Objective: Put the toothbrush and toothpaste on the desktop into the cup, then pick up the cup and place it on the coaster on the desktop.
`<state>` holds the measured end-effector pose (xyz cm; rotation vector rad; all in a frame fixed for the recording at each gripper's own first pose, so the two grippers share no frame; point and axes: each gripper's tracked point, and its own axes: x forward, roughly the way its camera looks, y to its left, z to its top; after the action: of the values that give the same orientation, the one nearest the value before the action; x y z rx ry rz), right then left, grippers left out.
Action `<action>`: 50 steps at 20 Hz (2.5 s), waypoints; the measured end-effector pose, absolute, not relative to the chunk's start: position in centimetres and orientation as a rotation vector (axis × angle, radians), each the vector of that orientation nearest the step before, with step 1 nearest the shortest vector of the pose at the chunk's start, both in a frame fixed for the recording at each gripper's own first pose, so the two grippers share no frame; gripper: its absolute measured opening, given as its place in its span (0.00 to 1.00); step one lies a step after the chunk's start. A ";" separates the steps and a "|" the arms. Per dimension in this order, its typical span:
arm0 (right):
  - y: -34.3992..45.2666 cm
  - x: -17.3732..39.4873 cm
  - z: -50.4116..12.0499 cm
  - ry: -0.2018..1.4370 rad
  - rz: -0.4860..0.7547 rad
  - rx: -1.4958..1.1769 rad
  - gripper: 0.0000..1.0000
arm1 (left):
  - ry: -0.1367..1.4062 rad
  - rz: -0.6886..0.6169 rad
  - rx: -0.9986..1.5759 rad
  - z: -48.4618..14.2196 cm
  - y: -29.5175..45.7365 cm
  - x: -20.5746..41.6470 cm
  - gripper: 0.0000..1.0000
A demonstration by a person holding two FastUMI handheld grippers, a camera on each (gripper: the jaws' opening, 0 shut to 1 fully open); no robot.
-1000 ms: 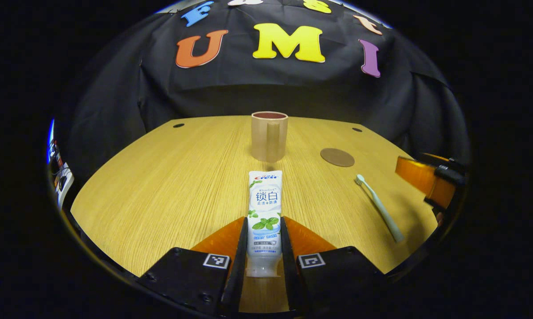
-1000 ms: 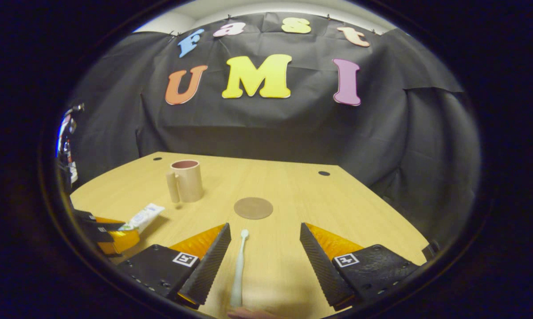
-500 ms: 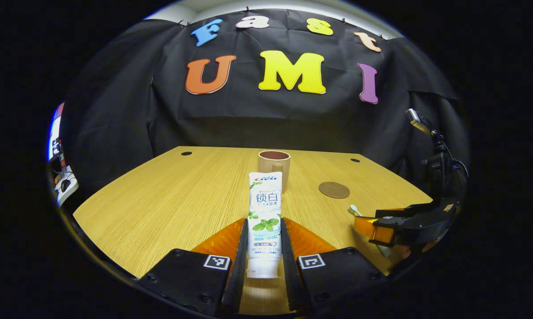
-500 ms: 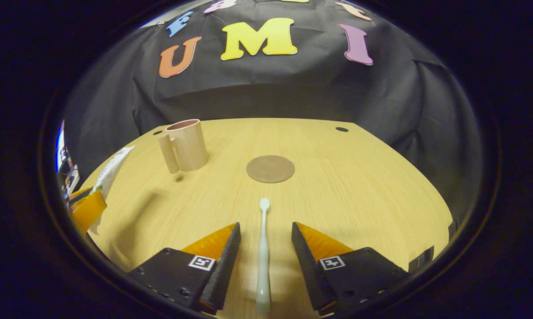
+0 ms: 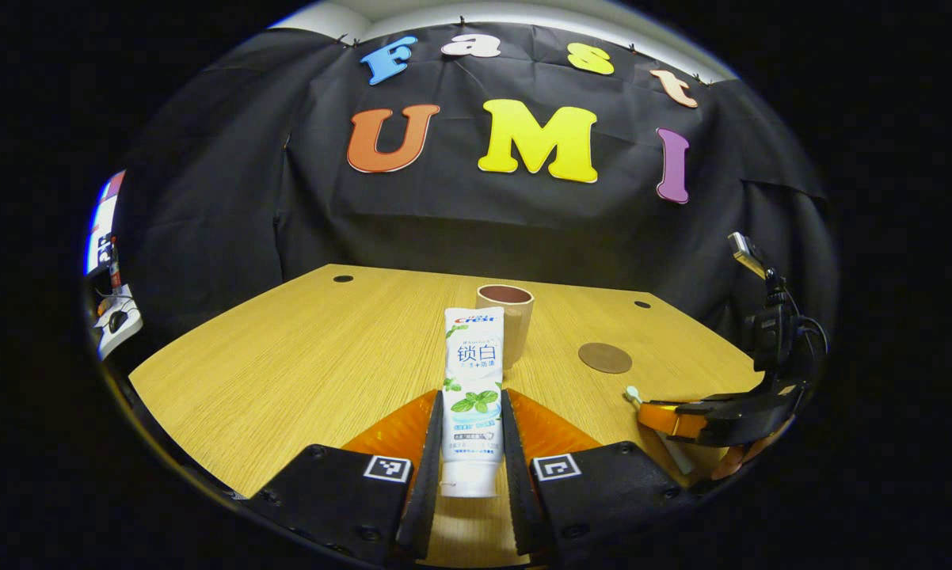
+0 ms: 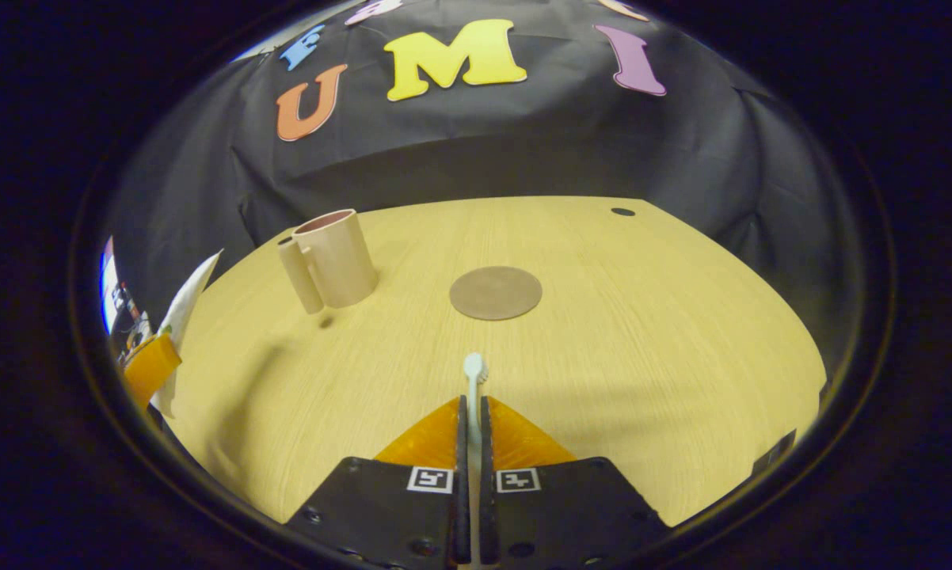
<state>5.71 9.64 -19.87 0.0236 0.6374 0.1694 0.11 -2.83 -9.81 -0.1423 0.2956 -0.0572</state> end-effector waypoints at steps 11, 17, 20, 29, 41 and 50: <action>10.1 4.1 -13.6 0.421 0.255 0.050 0.00 | 0.107 -0.114 -0.154 -1.9 -1.8 7.9 0.42; 9.1 2.6 -10.5 0.307 0.272 0.063 0.01 | 0.005 -0.200 -0.151 3.3 -3.8 15.5 0.42; 8.2 2.2 -9.6 0.267 0.267 0.059 0.00 | -0.065 -0.275 -0.141 5.4 -6.0 17.7 0.41; 6.8 1.9 -10.1 0.260 0.268 0.081 0.00 | -0.010 -0.327 -0.208 1.5 -7.7 21.2 0.43; 7.4 2.0 -10.8 0.274 0.277 0.067 0.00 | 0.004 -0.339 -0.168 -0.8 -7.7 20.7 0.44; 8.0 2.1 -9.7 0.252 0.288 0.051 0.00 | 0.004 -0.308 -0.168 -0.7 -6.0 19.6 0.80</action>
<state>2.13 8.00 -9.67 0.0512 0.2519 0.2877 19.60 -6.02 -0.70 -0.1677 0.0041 -0.3080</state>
